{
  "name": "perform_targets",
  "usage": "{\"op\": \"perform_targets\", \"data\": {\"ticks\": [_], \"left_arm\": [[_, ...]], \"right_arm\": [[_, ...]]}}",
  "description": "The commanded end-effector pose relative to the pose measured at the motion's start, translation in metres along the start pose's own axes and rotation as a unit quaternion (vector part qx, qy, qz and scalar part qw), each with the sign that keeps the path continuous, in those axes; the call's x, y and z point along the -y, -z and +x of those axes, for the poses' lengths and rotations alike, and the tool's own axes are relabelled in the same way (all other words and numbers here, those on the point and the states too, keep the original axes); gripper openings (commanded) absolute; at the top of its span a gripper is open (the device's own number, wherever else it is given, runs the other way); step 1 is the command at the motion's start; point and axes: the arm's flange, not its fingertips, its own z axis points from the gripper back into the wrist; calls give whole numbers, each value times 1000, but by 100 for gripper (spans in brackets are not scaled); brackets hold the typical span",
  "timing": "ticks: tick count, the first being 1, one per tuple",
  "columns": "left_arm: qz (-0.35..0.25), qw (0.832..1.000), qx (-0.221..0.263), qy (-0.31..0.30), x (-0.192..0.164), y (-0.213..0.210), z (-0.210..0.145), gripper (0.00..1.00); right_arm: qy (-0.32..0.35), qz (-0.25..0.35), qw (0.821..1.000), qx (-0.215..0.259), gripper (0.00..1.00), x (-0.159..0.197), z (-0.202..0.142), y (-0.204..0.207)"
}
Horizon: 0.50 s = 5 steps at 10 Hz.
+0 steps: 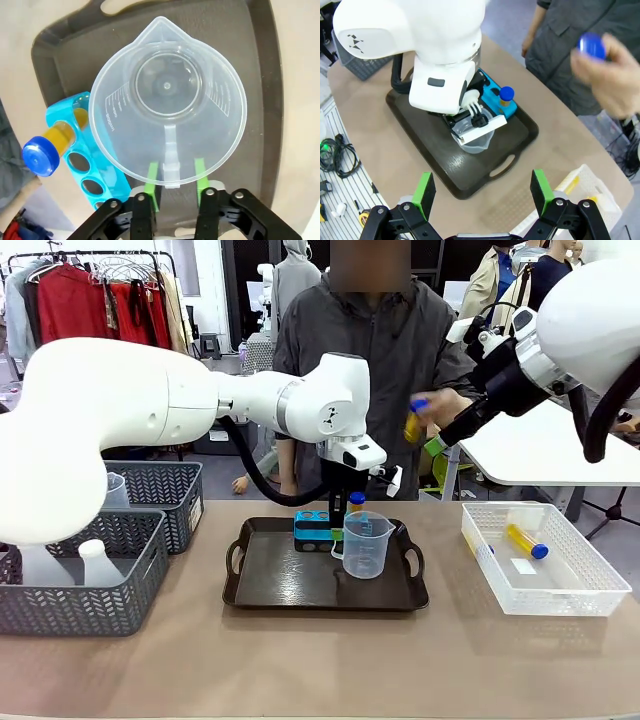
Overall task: Prepare the laboratory tools.
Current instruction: Pick up one Large Measuring Cup and place it on the Handle tray.
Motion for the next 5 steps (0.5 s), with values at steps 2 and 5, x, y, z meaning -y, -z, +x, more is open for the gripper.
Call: {"op": "perform_targets", "data": {"ticks": [2,5], "left_arm": [[-12,1000,8,2,4,-6,-6,100],[11,1000,19,-8,19,-24,-17,100]], "right_arm": [[1,7,1000,7,100,1,0,1],[1,7,1000,7,100,1,0,1]]}}
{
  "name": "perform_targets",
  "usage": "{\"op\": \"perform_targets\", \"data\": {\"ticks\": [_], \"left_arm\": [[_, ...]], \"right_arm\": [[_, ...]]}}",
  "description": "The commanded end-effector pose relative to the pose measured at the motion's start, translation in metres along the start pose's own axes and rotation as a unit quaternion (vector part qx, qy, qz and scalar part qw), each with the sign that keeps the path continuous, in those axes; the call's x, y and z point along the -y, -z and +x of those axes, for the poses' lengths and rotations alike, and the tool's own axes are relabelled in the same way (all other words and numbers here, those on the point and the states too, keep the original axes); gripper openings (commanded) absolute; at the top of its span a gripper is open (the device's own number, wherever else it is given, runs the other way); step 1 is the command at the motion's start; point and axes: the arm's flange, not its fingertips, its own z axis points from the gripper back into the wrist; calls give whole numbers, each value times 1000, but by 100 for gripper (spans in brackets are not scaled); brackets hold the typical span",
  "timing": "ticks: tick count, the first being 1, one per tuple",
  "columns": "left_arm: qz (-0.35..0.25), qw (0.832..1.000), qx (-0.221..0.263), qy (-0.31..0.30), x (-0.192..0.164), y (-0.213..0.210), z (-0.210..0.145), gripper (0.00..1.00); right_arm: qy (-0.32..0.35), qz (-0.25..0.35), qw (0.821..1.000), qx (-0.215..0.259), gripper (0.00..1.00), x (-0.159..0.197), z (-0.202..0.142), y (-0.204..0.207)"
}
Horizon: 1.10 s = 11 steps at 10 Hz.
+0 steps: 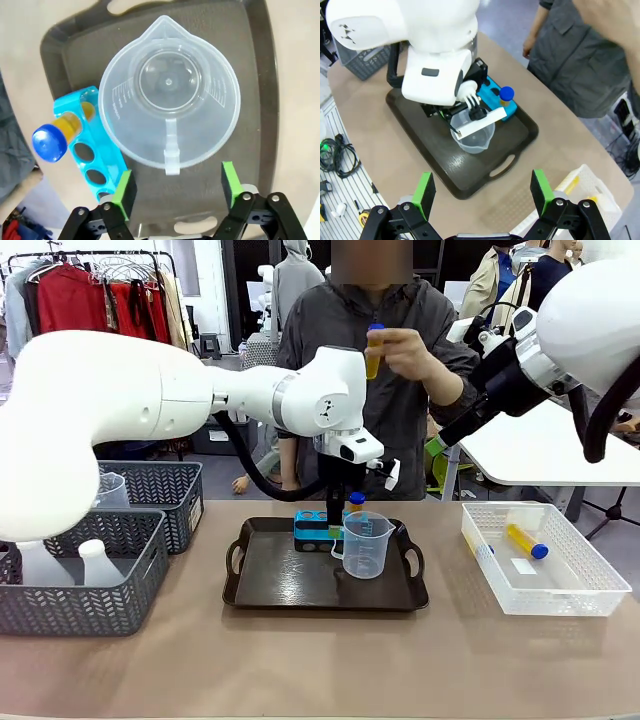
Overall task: Prepare the laboratory tools.
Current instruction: Pick up one Large Measuring Cup and place it on the Handle tray, then pick up one Small flask and place it on the Handle tray.
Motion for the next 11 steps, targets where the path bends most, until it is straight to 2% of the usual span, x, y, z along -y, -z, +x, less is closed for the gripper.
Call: {"op": "perform_targets", "data": {"ticks": [1,6,8,9,11], "left_arm": [[8,1000,15,-5,22,-10,-14,100],[44,998,34,-38,45,-37,-36,100],[47,997,17,-53,43,-40,-36,100],[41,998,26,-33,31,-43,-28,100],[41,998,26,-33,31,-43,-28,100]], "right_arm": [[1,7,1000,7,100,1,0,1],[1,7,1000,7,100,1,0,1],[1,7,1000,7,100,1,0,1],[1,7,1000,7,100,1,0,1],[1,7,1000,7,100,1,0,1]]}}
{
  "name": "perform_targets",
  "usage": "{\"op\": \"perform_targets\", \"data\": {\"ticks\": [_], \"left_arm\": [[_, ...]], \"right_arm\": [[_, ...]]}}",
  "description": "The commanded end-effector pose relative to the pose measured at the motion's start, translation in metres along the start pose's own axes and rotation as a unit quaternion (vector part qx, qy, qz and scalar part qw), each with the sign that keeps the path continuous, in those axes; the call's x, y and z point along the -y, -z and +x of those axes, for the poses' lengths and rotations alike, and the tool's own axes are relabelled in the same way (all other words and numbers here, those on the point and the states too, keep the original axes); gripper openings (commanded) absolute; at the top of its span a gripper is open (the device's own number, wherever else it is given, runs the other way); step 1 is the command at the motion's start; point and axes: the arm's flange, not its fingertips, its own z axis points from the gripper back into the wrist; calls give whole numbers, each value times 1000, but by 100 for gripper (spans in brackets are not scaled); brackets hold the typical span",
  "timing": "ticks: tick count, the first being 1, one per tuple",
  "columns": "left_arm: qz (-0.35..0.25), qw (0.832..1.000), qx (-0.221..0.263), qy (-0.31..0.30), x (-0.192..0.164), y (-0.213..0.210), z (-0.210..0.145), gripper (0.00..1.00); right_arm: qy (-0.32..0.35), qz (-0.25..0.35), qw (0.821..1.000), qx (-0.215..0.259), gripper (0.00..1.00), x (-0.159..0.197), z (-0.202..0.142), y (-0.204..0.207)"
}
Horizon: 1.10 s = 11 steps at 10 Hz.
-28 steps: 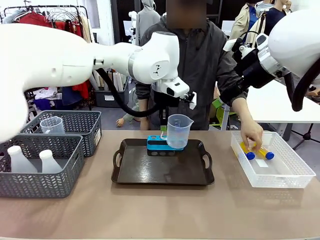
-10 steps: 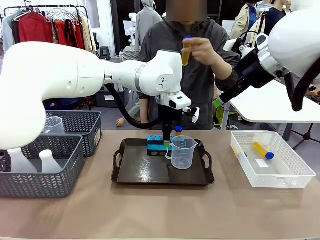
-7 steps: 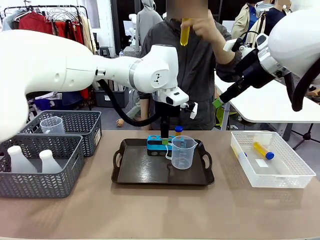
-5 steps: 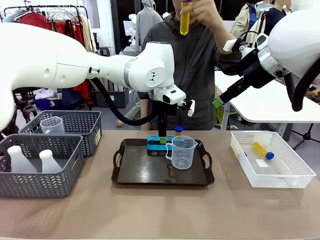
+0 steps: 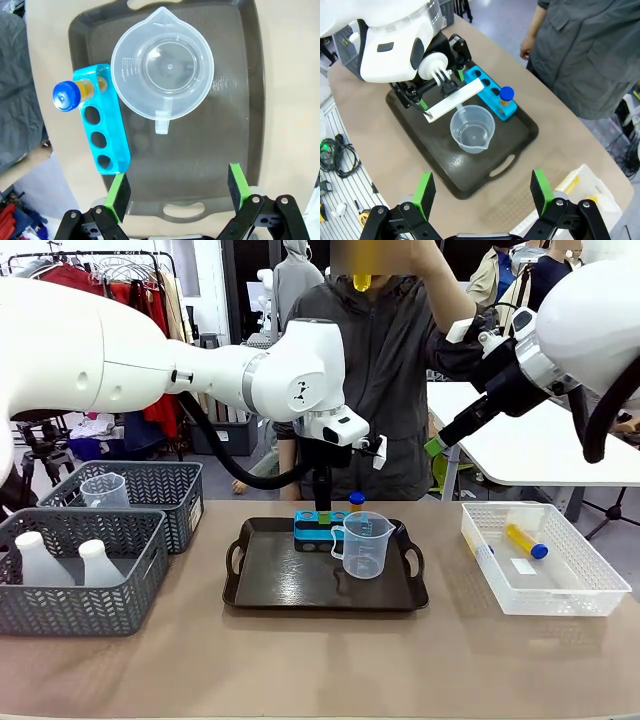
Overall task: Prepare the laboratory tools.
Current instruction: Pick up one Small flask and place it on the Handle tray.
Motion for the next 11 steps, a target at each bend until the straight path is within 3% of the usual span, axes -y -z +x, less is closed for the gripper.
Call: {"op": "perform_targets", "data": {"ticks": [1,3,5,6,8,11], "left_arm": [[0,1000,1,6,0,-1,-1,100],[-1,1000,0,0,0,2,0,100],[1,999,-15,-29,40,-33,-18,100],[12,999,-15,-42,36,-41,-41,100],[31,995,9,-99,61,-66,-81,100],[67,973,25,-218,92,-88,-149,100]], "right_arm": [[1,7,1000,7,100,1,0,1],[1,7,1000,7,100,1,0,1],[1,7,1000,7,100,1,0,1],[1,7,1000,7,100,1,0,1],[1,7,1000,7,100,1,0,1],[1,7,1000,7,100,1,0,1]]}}
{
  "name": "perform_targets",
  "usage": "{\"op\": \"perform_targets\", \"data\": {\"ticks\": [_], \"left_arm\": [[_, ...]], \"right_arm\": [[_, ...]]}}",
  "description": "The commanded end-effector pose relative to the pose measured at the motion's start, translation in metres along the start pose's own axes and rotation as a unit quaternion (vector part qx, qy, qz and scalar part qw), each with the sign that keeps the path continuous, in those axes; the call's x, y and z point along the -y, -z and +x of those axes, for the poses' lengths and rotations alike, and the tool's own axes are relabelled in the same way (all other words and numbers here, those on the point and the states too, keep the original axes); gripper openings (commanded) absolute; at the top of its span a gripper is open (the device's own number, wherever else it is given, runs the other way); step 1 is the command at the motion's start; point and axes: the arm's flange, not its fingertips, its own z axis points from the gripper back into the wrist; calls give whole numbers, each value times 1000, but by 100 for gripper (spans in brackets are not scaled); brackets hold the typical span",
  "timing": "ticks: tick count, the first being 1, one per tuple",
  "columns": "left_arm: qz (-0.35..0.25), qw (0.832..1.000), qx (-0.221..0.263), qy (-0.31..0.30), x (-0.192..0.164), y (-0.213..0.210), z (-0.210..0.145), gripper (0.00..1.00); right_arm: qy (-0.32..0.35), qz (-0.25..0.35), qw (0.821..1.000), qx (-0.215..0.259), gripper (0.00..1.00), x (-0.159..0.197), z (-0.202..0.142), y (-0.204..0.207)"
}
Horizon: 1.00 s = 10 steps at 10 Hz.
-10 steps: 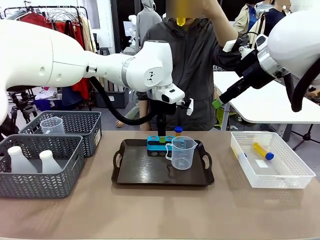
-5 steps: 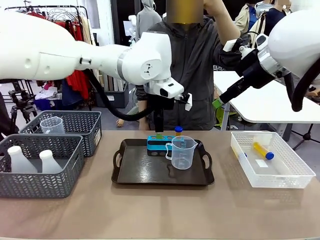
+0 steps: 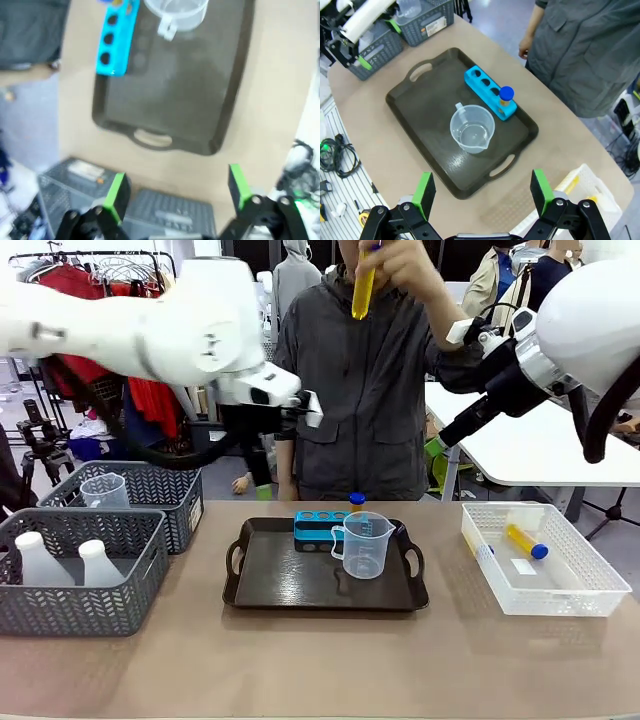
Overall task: Prepare the laboratory tools.
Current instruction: Pick up one Small flask and place it on the Handle tray.
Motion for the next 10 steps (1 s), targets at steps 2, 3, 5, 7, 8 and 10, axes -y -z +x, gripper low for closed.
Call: {"op": "perform_targets", "data": {"ticks": [2,3,5,7,8,10], "left_arm": [[21,990,22,-135,18,-10,-95,100],[21,983,30,-180,18,-11,-122,100],[14,966,50,-255,22,-11,-175,100],[4,945,21,-325,36,-16,-222,100],[3,942,14,-335,28,-16,-239,100],[-3,948,24,-316,27,-12,-232,100]], "right_arm": [[1,7,1000,7,100,0,1,0],[1,7,1000,7,100,0,1,0],[1,7,1000,7,100,0,1,0],[1,7,1000,7,100,0,1,0],[1,7,1000,7,100,0,1,0],[1,7,1000,7,100,0,1,0]]}}
